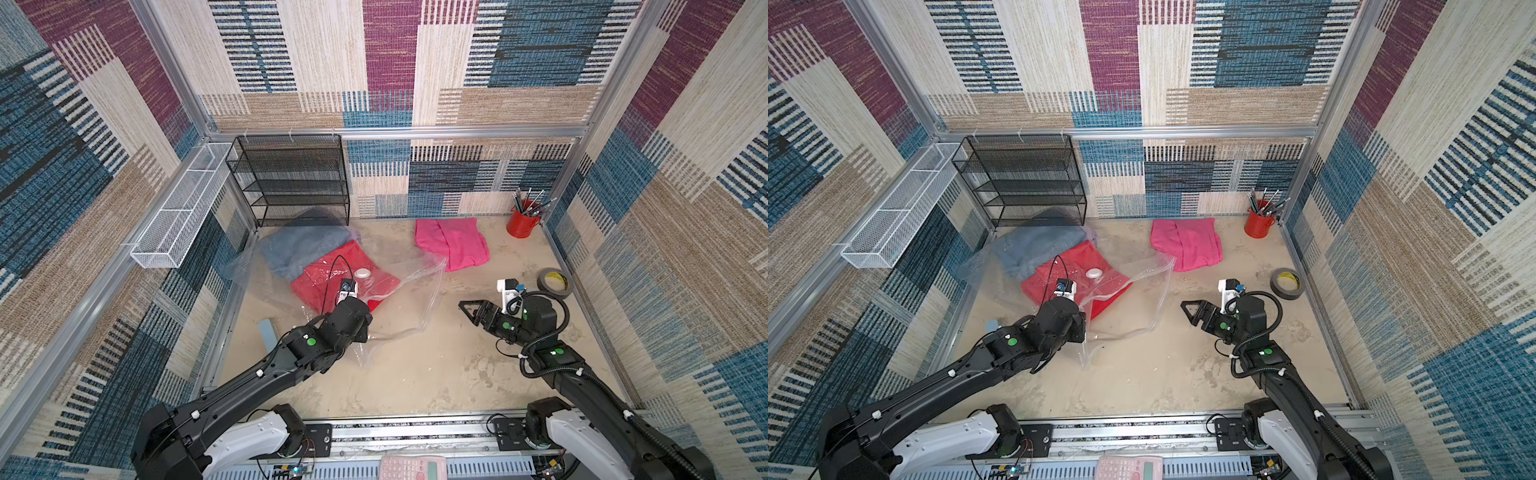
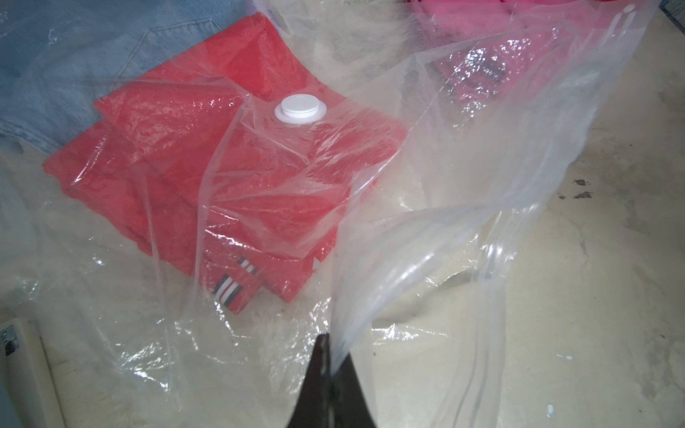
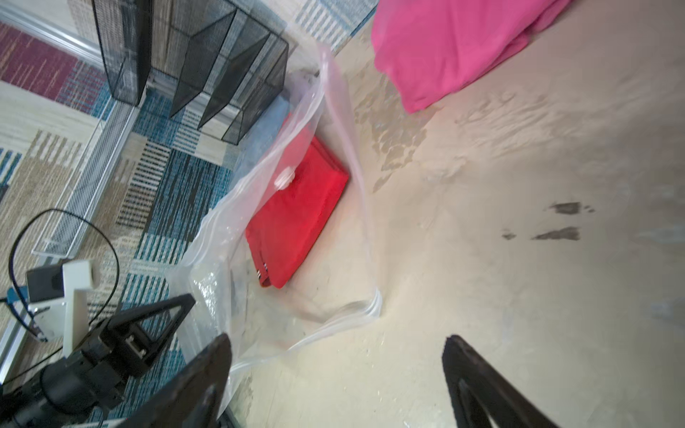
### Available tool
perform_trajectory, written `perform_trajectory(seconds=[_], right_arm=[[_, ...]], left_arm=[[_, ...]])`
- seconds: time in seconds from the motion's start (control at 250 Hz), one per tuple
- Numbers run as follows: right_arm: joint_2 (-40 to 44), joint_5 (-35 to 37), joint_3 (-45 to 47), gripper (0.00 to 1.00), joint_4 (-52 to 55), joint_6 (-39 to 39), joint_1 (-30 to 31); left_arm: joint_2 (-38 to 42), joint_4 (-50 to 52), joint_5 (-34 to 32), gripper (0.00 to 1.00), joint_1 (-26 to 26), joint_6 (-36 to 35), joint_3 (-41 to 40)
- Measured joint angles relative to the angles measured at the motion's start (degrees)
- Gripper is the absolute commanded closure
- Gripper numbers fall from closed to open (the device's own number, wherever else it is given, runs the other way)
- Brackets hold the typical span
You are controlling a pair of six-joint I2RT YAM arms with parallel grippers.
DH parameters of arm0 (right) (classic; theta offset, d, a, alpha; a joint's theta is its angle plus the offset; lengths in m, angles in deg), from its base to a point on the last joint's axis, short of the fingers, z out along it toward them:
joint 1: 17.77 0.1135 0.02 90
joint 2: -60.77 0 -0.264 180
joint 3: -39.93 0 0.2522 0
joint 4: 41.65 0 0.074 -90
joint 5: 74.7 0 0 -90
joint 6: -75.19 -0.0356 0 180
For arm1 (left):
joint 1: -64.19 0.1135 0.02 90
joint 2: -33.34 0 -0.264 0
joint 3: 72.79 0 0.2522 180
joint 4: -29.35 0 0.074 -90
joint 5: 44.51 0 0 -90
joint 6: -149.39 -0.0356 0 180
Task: Take the trousers out of the vacuum bag
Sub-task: Take out the trousers from the vacuum bag.
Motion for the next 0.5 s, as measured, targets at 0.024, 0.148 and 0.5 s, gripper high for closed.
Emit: perform_trajectory(seconds=[0.024,0.148,0.5], right_arm=[[-0.26,0.15,-0.02,0.12,-0.66,-0.81,1.55],[-1.81,3.61,-0.02,0.18,-5.18,-5.16,10.36],[-21.77,14.51,-5.62,0.28,-21.22,-14.4,25.49]], left_arm=[[0.11,0.0,0.07,1.0,0.0,-0.02,0.0],[0.63,-0.22,0.2,1.0,0.0,-0.07,0.0],[1.49,-0.63,1.14,1.0,0.0,-2.16,0.09]])
